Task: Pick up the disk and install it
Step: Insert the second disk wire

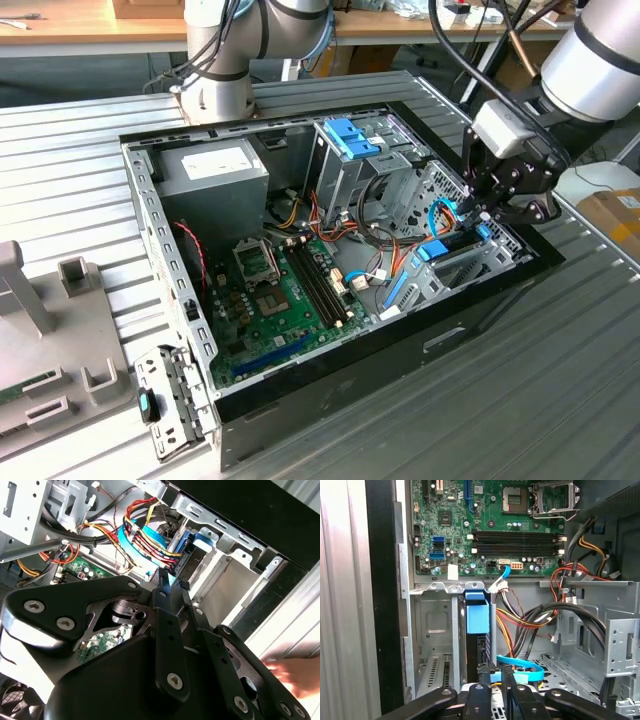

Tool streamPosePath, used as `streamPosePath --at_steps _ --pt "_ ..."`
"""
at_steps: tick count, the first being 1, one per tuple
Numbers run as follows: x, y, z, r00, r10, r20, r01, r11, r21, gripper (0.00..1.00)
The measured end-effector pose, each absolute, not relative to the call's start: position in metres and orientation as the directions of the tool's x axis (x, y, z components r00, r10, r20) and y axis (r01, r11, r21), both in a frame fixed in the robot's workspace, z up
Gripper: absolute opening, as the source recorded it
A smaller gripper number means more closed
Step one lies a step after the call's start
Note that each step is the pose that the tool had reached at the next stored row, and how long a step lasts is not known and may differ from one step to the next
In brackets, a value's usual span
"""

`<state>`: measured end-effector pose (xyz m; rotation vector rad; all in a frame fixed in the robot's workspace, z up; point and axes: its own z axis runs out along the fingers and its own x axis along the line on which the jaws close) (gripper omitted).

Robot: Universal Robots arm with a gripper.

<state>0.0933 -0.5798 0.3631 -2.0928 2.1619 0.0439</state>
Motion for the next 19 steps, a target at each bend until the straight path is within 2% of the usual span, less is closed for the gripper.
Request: streamPosePath --at_steps 9,10,11,17,19 --pt "0.0934 -0.581 0.3547 -0.028 -0.993 -0.115 -0.997 0.036 -0.07 0.24" --pt "0.0933 -0.581 0.3547 -0.028 -0.993 -0.115 -0.997 0.036 -0.07 0.22" --pt "0.0933 -0.581 0.3547 -0.028 -0.993 -0.115 -0.997 0.036 -0.07 0.16" --pt "0.0933 -0.581 0.3543 -0.028 -0.993 -0.115 -0.997 0.036 -0.07 0.16" --pt "0.0924 -0.5799 0.3545 -0.027 -0.992 -0.126 -0.997 0.036 -0.07 0.16"
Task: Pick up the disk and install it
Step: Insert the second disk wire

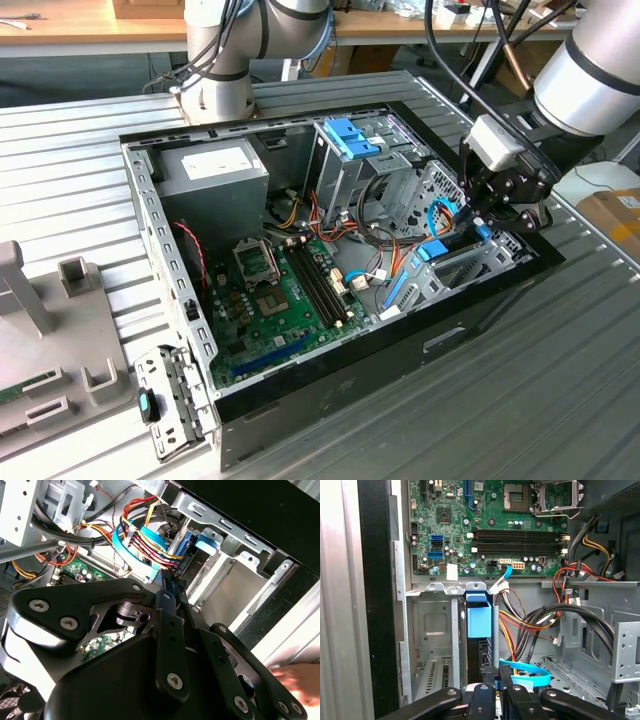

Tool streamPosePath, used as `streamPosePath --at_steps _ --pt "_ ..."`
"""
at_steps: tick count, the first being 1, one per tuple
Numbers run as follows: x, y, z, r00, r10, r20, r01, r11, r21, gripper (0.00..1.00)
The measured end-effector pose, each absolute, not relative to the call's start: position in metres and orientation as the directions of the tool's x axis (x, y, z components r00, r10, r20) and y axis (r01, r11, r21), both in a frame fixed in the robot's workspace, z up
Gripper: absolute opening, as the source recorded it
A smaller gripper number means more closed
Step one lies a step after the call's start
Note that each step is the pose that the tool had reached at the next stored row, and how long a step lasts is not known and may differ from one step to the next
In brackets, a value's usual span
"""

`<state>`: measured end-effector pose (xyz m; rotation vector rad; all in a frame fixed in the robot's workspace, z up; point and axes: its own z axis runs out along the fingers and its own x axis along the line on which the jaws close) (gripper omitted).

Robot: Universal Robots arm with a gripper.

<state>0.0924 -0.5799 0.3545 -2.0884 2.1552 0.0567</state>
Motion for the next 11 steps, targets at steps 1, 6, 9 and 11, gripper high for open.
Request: streamPosePath --at_steps 1,6,9,11 --pt "0.0916 -0.5788 0.3549 -0.027 -0.992 -0.127 -0.997 0.036 -0.07 0.16" --pt "0.0872 -0.5702 0.3618 -0.025 -0.998 -0.059 -0.996 0.03 -0.085 0.16" --pt "0.0864 -0.5699 0.3618 -0.025 -0.999 -0.023 -0.995 0.027 -0.093 0.16" --pt "0.0831 -0.5695 0.3618 -0.025 -1.0 -0.016 -0.995 0.026 -0.094 0.16"
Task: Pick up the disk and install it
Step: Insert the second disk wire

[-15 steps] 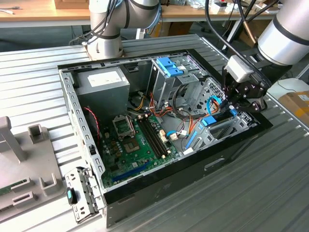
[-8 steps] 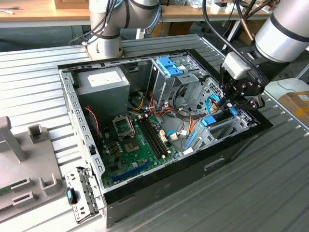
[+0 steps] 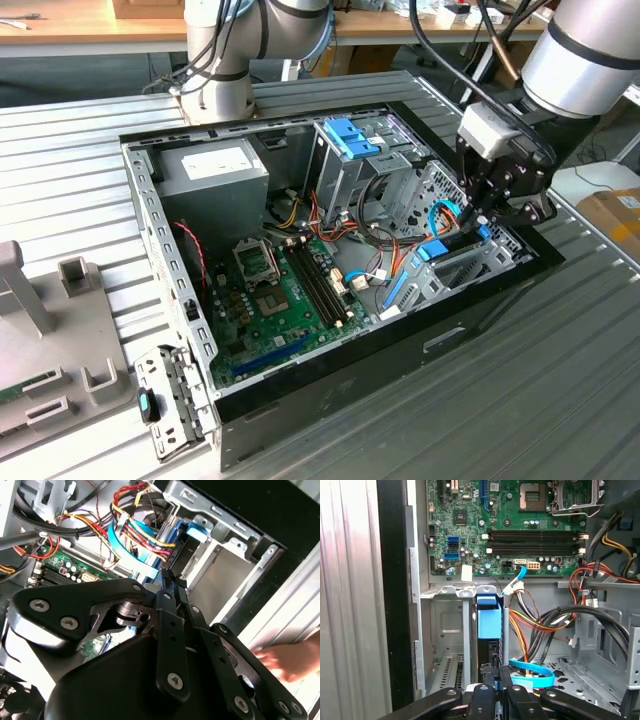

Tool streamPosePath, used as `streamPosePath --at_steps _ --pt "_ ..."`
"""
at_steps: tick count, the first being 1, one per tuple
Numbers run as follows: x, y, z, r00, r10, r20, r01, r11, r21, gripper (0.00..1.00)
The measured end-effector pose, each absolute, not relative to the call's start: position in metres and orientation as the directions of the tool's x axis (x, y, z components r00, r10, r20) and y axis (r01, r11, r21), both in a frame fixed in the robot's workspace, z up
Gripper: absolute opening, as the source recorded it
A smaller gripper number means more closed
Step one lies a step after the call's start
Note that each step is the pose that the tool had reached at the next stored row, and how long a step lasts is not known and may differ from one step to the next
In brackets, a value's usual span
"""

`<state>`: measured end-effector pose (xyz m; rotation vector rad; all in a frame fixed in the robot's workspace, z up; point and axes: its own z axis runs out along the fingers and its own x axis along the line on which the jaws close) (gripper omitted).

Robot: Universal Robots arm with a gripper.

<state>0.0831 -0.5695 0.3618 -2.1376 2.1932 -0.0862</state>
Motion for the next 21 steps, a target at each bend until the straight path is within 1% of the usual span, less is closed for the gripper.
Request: streamPosePath --at_steps 3,5,21 --pt "0.08 -0.569 0.361 -0.024 -1.0 -0.001 -0.995 0.024 -0.096 0.16" --pt "0.08 -0.568 0.36 -0.016 -1.0 0.004 -0.995 0.016 -0.096 0.16" --pt "0.083 -0.562 0.349 -0.003 -1.0 0.006 -0.995 0.002 -0.096 0.16"
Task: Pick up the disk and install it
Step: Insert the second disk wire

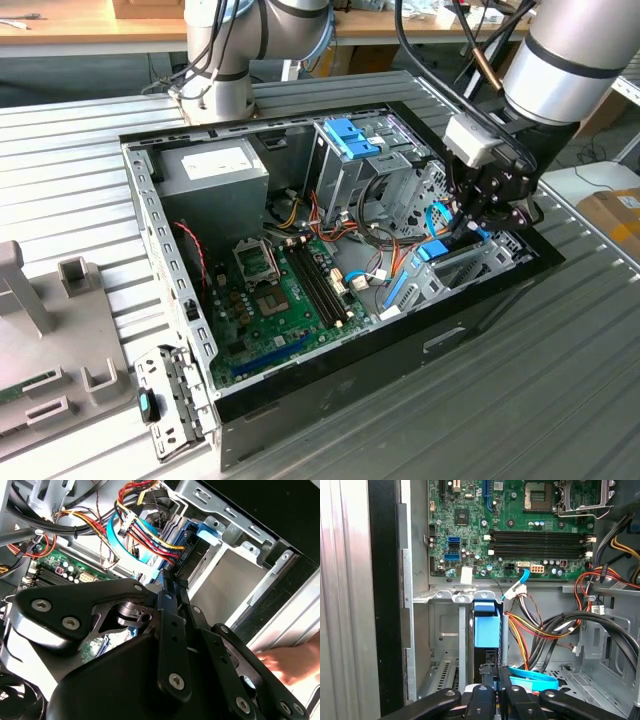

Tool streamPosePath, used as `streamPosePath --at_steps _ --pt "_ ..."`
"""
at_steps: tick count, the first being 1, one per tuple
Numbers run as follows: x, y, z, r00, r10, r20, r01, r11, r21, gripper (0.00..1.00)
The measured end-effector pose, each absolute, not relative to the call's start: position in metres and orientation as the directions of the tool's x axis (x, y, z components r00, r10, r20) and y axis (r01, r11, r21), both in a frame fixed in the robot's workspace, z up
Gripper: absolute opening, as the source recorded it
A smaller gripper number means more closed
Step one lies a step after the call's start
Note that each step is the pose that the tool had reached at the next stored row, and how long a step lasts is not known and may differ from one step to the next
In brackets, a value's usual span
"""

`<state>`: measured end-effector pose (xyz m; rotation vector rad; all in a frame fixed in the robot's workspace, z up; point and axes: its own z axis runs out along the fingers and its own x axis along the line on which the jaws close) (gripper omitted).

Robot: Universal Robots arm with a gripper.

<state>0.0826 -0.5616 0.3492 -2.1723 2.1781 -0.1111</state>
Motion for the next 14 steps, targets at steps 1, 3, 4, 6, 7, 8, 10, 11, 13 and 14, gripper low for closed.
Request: streamPosePath --at_steps 1,3,4,6,7,8,10,11,13,14 --pt "0.0829 -0.5613 0.3489 -0.003 -1.0 0.006 -0.995 0.002 -0.096 0.16" --pt "0.0835 -0.5612 0.3485 -0.003 -1.0 0.007 -0.995 0.002 -0.096 0.16" --pt "0.0836 -0.5612 0.3485 -0.003 -1.0 0.01 -0.995 0.002 -0.096 0.16" --pt "0.0837 -0.5612 0.3489 -0.003 -1.0 0.01 -0.995 0.002 -0.096 0.16" --pt "0.0836 -0.5612 0.3492 -0.003 -1.0 0.01 -0.995 0.002 -0.096 0.16" --pt "0.0836 -0.5611 0.3496 -0.003 -1.0 0.01 -0.995 0.002 -0.096 0.16" --pt "0.0836 -0.5611 0.3497 -0.003 -1.0 0.01 -0.995 0.002 -0.096 0.16" --pt "0.0835 -0.5611 0.3498 -0.003 -1.0 0.01 -0.995 0.002 -0.096 0.16" --pt "0.0821 -0.5614 0.3476 -0.003 -1.0 0.01 -0.995 0.002 -0.096 0.16" --pt "0.0806 -0.5618 0.3454 -0.003 -1.0 0.011 -0.995 0.002 -0.096 0.16"
